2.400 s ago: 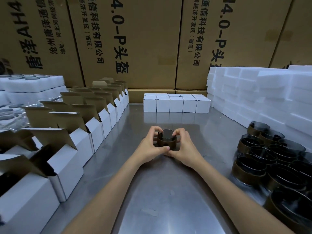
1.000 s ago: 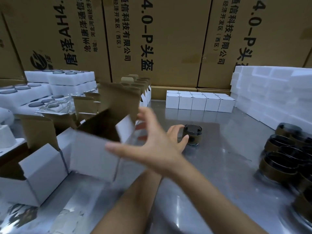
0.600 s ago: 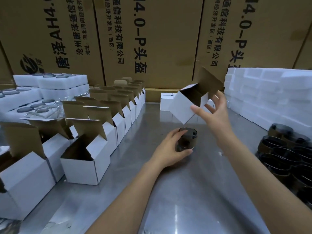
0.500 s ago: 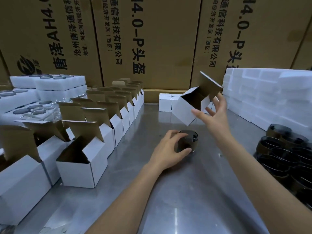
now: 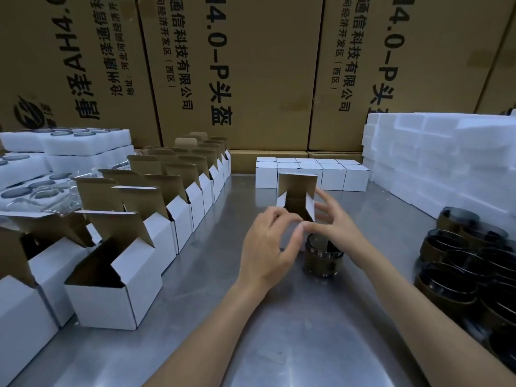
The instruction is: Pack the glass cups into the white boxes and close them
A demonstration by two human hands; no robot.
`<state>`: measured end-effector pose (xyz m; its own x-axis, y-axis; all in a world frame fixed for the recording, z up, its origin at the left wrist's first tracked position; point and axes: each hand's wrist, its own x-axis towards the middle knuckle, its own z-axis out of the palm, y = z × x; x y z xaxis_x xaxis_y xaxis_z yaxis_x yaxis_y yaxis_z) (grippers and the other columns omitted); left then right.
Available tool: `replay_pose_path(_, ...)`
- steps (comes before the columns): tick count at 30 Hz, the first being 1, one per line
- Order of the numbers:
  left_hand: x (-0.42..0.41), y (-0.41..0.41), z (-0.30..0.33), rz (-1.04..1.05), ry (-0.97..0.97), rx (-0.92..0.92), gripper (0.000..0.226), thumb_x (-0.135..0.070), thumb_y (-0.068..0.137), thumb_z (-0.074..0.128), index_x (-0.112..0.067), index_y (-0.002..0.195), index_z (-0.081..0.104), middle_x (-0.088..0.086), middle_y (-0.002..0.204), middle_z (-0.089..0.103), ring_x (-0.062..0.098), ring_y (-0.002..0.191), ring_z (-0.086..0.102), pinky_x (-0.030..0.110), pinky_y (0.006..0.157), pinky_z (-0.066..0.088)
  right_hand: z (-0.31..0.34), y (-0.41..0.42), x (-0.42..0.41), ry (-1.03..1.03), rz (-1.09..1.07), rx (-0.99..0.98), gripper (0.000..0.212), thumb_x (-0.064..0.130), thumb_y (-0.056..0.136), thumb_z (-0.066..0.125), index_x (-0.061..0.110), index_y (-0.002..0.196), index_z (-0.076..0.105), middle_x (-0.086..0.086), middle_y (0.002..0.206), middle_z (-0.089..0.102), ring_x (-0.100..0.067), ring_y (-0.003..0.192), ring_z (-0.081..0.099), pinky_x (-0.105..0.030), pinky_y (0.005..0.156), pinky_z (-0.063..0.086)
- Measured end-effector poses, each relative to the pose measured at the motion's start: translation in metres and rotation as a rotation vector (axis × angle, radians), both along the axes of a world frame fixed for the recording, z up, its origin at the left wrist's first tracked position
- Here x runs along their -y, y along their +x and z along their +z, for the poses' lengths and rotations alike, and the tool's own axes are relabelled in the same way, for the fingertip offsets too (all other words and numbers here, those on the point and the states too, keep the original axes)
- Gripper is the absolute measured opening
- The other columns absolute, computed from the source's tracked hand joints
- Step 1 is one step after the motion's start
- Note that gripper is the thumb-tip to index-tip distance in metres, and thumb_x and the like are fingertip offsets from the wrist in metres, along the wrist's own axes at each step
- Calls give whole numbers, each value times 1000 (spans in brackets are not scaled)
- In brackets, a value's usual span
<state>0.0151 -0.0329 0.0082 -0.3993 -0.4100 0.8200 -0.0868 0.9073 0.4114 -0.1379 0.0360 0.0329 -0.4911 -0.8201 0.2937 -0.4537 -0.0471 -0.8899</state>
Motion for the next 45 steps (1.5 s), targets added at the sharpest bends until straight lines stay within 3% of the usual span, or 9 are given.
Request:
replay_pose_path(3, 12, -2, -2, -10, 182, -45, 25, -36, 90, 56, -24, 110, 66, -8, 124, 48, 6, 118, 45, 18, 95, 39, 1, 4, 1, 93, 100, 3, 84, 26, 80, 75, 34, 148, 27, 4, 135, 48, -4, 108, 55, -12, 75, 47)
replay_pose_path(5, 18, -5, -4, -51, 297, -22, 26, -33, 91, 60, -28, 116, 64, -10, 135, 42, 2, 127, 39, 17, 101, 35, 0, 7, 2, 111, 114, 8, 79, 33, 81, 73, 35, 147, 29, 8, 133, 49, -5, 114, 53, -16, 82, 43)
replay_pose_path(9, 21, -13, -3, -50, 415, -17, 24, -31, 92, 59, -29, 116, 63, -12, 136, 44, -9, 121, 36, -7, 88, 22, -2, 12, 4, 121, 84, -12, 60, 46, 86, 63, 32, 140, 41, 11, 131, 53, -3, 123, 47, -26, 98, 37)
replay_pose_path(13, 27, -16, 6, -15, 425, -82, 22, -15, 93, 54, -30, 103, 66, -8, 120, 55, 0, 112, 50, 8, 87, 36, -3, 14, 7, 123, 48, 24, 48, 40, 94, 49, 26, 140, 44, 6, 135, 53, -7, 119, 53, -38, 106, 40)
replay_pose_path(17, 39, -14, 14, -39, 649, -207, 37, -1, 89, 41, -27, 100, 65, -3, 113, 55, 5, 98, 53, 25, 85, 44, -3, 16, 5, 134, -19, 83, 45, 55, 83, 36, 38, 122, 49, 16, 116, 57, 4, 103, 55, -31, 87, 40)
replay_pose_path(20, 47, -11, 14, -125, 772, -217, 42, 4, 87, 36, -19, 101, 68, 7, 114, 55, 15, 102, 53, 26, 73, 48, -3, 15, 5, 112, -34, 129, 26, 38, 94, 37, 38, 118, 48, 17, 108, 60, 3, 98, 57, -28, 81, 41)
replay_pose_path(32, 56, -2, 17, -310, 1029, -21, 46, -13, 80, 37, -33, 111, 65, 1, 98, 56, 11, 67, 44, 19, 60, 43, 1, 18, 4, 88, -27, 207, 24, 28, 96, 42, 30, 117, 52, 17, 102, 61, 3, 94, 59, -20, 71, 40)
replay_pose_path(39, 58, -4, 17, -309, 1001, 37, 65, -25, 62, 37, -26, 122, 62, 1, 98, 56, 15, 73, 42, 27, 69, 37, 17, 14, -4, 174, -61, 130, 45, 29, 94, 50, 25, 137, 37, 6, 125, 50, -12, 112, 50, -30, 91, 36)
replay_pose_path(45, 58, -8, 16, -320, 925, 67, 58, -27, 68, 37, -29, 121, 59, 3, 130, 51, 16, 78, 44, 25, 71, 38, 59, 14, -33, 234, -99, -301, 18, 41, 82, 68, 26, 76, 62, 13, 77, 61, -2, 74, 54, -20, 62, 39)
